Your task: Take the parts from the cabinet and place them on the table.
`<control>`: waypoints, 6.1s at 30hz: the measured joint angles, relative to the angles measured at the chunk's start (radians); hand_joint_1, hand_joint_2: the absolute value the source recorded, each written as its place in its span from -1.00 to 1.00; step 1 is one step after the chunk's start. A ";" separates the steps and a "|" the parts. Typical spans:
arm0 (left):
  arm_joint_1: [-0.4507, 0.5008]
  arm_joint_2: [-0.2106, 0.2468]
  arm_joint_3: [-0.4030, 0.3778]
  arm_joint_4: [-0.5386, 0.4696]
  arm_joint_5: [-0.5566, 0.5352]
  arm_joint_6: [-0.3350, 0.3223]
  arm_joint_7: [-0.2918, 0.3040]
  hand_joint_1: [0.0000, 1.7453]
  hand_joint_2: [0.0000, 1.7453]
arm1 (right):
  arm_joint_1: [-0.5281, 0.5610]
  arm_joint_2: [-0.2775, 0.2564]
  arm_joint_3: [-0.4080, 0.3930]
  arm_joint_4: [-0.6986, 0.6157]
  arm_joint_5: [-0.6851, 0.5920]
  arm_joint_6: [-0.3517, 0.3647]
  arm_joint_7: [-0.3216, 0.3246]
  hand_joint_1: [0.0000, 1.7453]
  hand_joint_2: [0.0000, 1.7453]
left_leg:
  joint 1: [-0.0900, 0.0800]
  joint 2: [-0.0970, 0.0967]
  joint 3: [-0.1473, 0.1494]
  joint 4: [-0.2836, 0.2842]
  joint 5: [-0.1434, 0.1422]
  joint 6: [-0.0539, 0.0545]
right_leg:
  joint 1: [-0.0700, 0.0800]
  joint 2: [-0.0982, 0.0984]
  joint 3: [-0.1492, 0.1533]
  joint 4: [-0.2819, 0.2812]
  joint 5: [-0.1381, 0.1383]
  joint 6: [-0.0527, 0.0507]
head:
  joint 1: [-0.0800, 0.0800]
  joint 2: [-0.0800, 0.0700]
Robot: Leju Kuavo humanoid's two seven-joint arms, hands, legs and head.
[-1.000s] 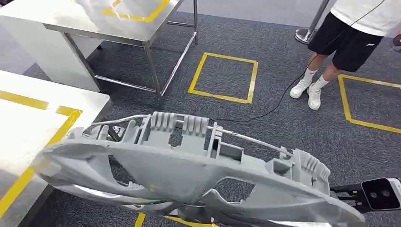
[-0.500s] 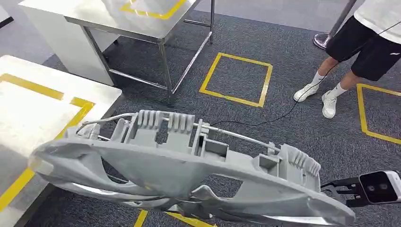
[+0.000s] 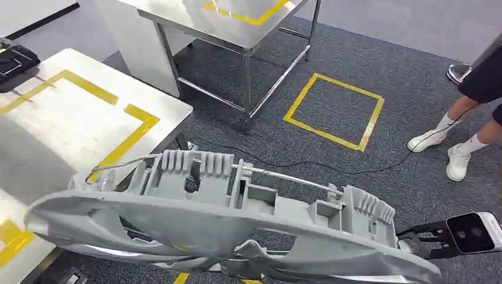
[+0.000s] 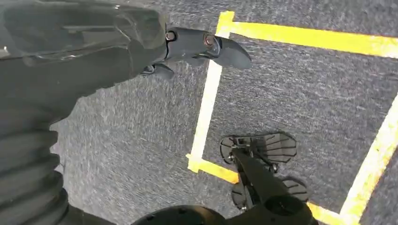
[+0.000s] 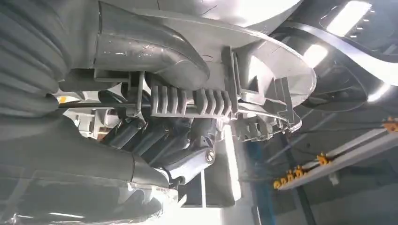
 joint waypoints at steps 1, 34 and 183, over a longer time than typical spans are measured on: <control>0.004 0.001 0.000 0.001 0.002 0.000 0.000 -1.00 1.00 | 0.000 0.000 0.000 0.000 0.000 0.000 0.000 0.90 1.00 | 0.003 -0.004 -0.001 -0.001 0.000 -0.002 | 0.003 -0.004 0.000 0.001 0.000 -0.007 | 0.000 0.000; 0.018 0.024 0.019 -0.020 -0.015 0.030 0.013 -1.00 1.00 | 0.004 0.001 -0.004 0.001 0.015 0.006 -0.032 0.90 1.00 | 0.009 0.020 -0.010 0.004 0.005 -0.017 | -0.010 -0.021 0.010 -0.007 0.002 -0.017 | 0.002 0.000; 0.025 0.023 0.093 -0.028 -0.086 -0.010 0.000 -1.00 1.00 | -0.143 -0.062 -0.048 0.001 0.162 0.016 -0.122 0.90 1.00 | -0.002 0.088 0.088 -0.016 -0.061 0.015 | -0.007 -0.041 -0.082 -0.012 0.053 0.015 | 0.008 0.000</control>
